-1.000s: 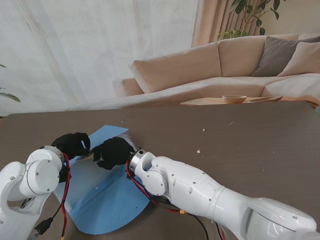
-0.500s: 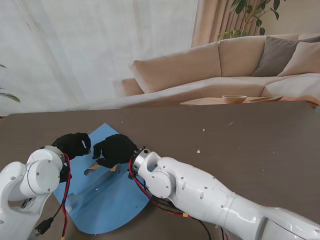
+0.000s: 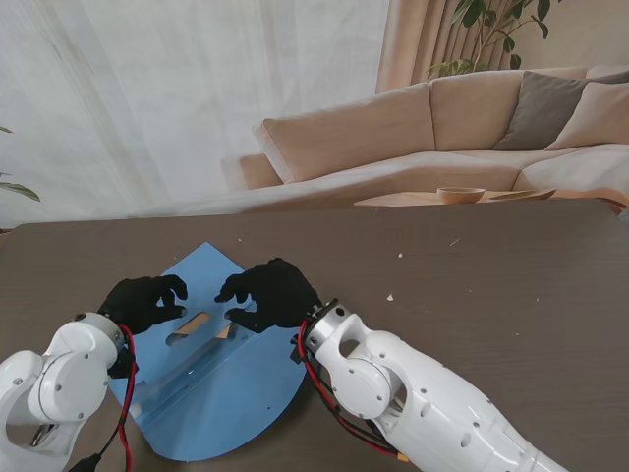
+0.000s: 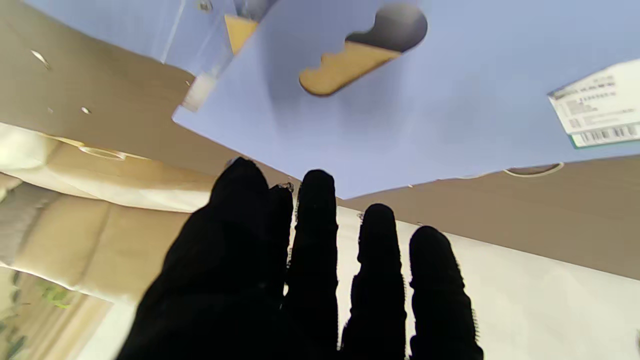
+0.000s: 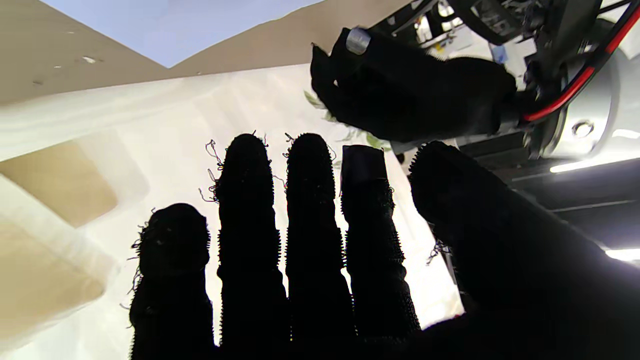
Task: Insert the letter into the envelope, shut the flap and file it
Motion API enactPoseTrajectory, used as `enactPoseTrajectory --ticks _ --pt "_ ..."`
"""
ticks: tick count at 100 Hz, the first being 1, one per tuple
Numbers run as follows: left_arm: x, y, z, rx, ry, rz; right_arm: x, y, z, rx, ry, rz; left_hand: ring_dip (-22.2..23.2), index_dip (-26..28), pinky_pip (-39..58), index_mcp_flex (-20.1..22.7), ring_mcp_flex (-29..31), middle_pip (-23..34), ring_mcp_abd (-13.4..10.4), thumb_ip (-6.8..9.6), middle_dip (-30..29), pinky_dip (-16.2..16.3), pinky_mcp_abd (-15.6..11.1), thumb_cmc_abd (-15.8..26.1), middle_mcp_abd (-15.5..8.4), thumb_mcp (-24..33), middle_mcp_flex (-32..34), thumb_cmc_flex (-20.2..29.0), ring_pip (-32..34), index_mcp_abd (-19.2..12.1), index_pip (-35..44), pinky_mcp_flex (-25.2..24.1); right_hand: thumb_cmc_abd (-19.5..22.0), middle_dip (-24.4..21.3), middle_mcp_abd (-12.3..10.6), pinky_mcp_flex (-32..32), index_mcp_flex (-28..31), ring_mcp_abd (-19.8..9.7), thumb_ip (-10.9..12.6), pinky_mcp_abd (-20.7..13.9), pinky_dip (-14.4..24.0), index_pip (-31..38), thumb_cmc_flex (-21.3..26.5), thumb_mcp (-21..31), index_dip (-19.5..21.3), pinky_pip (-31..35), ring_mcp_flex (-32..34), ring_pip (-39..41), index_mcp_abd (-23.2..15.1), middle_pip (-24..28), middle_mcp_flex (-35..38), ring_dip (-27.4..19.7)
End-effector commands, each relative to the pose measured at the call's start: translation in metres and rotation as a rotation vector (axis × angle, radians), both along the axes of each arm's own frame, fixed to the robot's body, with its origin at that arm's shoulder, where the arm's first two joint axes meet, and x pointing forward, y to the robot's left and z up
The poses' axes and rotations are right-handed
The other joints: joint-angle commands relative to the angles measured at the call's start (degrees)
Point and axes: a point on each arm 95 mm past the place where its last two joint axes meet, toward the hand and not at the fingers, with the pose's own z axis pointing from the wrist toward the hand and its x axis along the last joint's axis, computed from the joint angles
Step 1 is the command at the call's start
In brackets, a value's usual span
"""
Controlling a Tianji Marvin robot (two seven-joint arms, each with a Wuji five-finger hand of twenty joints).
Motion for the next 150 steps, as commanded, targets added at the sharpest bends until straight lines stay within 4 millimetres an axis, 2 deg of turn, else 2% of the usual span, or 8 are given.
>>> enactPoseTrajectory --ticks 1,6,48,85,112,127,135,150 --pt "-0.010 0.004 -0.021 0.017 0.063 0.002 -0.011 -0.009 -0.016 -0.029 0.037 -0.007 -1.61 -1.96 -3.12 0.17 -3.39 -0.82 -1.39 1.14 -4.91 -0.98 -1.60 0.15 -0.56 0.93 -5.83 -1.40 -2.86 -1.17 -4.24 -2.12 1.28 -0.21 -0.09 -1.87 -1.99 0.57 1.68 0.17 -0.80 -2.02 -1.05 -0.50 1.58 -1.67 -2.67 -2.13 -2.29 -0.70 -3.08 -1.10" --pt "-0.014 0.007 -0.026 0.039 0.051 -0.021 -0.018 -0.017 -0.017 -0.035 0.040 -0.015 -2.45 -3.61 -6.41 0.96 -5.38 -0.01 -2.11 1.10 -13.64 -1.31 -2.04 0.59 -0.92 1.14 -10.10 -2.86 -5.25 -1.50 -7.13 -3.64 1.62 -0.48 -0.28 -3.22 -2.72 0.42 2.07 0.10 -1.03 -3.27 -0.92 -0.55 2.78 -3.15 -3.95 -3.68 -2.74 -1.16 -4.77 -1.61" --pt "-0.038 0.030 -0.062 0.158 0.026 -0.097 -0.063 -0.050 -0.046 -0.270 0.055 0.021 -11.52 -15.57 -30.46 0.68 -10.43 -11.91 -4.11 1.54 -23.86 -3.24 -3.00 2.64 -2.49 -0.12 -19.84 -7.03 -23.44 -5.85 -18.02 -6.59 -0.62 -2.93 -3.38 -15.28 -15.78 -2.04 9.13 -2.81 -3.79 -10.52 7.27 9.31 11.55 -16.82 -19.69 -18.04 -8.88 -6.26 -24.08 -7.35" --pt "-0.042 0.032 -0.065 0.167 0.018 -0.107 -0.086 -0.064 -0.070 -0.447 0.121 0.075 -11.21 -16.21 -39.45 0.24 -10.13 -12.62 -4.50 1.62 -24.11 0.93 -3.08 2.62 -2.84 -1.26 -20.67 -7.10 -27.79 -6.53 -18.15 -5.29 -6.13 -4.73 -4.38 -21.59 -31.32 -4.01 3.31 -6.02 -3.30 -15.68 3.61 4.15 11.21 -23.41 -31.68 -21.21 -9.36 -6.75 -41.54 -9.04" --pt "-0.043 0.031 -0.067 0.161 0.021 -0.105 -0.080 -0.062 -0.087 -0.459 0.111 0.060 -11.12 -16.18 -41.40 0.29 -9.54 -12.45 -4.44 1.62 -24.02 1.54 -2.92 2.65 -2.82 -1.27 -20.54 -7.12 -28.77 -6.58 -18.06 -4.59 -4.31 -3.92 -3.77 -20.19 -24.38 -3.12 1.91 -5.40 -2.33 -12.39 2.05 0.09 13.39 -22.66 -29.02 -18.93 -11.06 -4.93 -37.14 -8.04" --pt "-0.044 0.030 -0.068 0.160 0.023 -0.106 -0.071 -0.058 -0.091 -0.387 0.132 0.042 -10.97 -16.16 -42.34 0.22 -9.40 -12.39 -4.47 1.61 -23.98 2.08 -2.79 2.67 -2.92 -1.26 -20.53 -7.12 -29.16 -6.63 -18.03 -4.25 4.80 -3.29 -2.74 -18.58 -13.12 -2.14 2.47 -4.59 -1.75 -6.69 4.74 -2.63 16.20 -21.01 -25.62 -16.53 -14.65 -4.31 -31.21 -7.10" --pt "-0.044 0.030 -0.068 0.161 0.024 -0.106 -0.066 -0.055 -0.090 -0.339 0.128 0.023 -10.89 -16.15 -42.83 0.22 -9.35 -12.37 -4.52 1.61 -23.96 2.41 -2.75 2.71 -2.83 -1.26 -20.58 -7.14 -29.33 -6.61 -17.99 -4.10 6.08 -2.79 -2.31 -17.40 -8.23 -1.74 -0.43 -4.06 -2.14 7.78 9.38 -4.48 7.20 -19.43 -23.31 -14.78 -18.30 -3.82 -27.22 -6.64" --pt "-0.044 0.030 -0.068 0.156 0.024 -0.107 -0.055 -0.049 -0.081 -0.243 0.116 -0.002 -10.72 -16.15 -43.72 0.30 -9.15 -12.31 -4.43 1.62 -23.92 3.04 -2.74 2.69 -2.83 -1.23 -20.50 -7.12 -29.52 -6.68 -17.94 -3.81 8.90 -1.93 -1.51 -16.01 -2.56 -1.23 0.27 -3.35 -1.98 16.61 10.12 -4.25 12.73 -17.34 -20.81 -12.52 -18.95 -2.10 -23.24 -5.94"
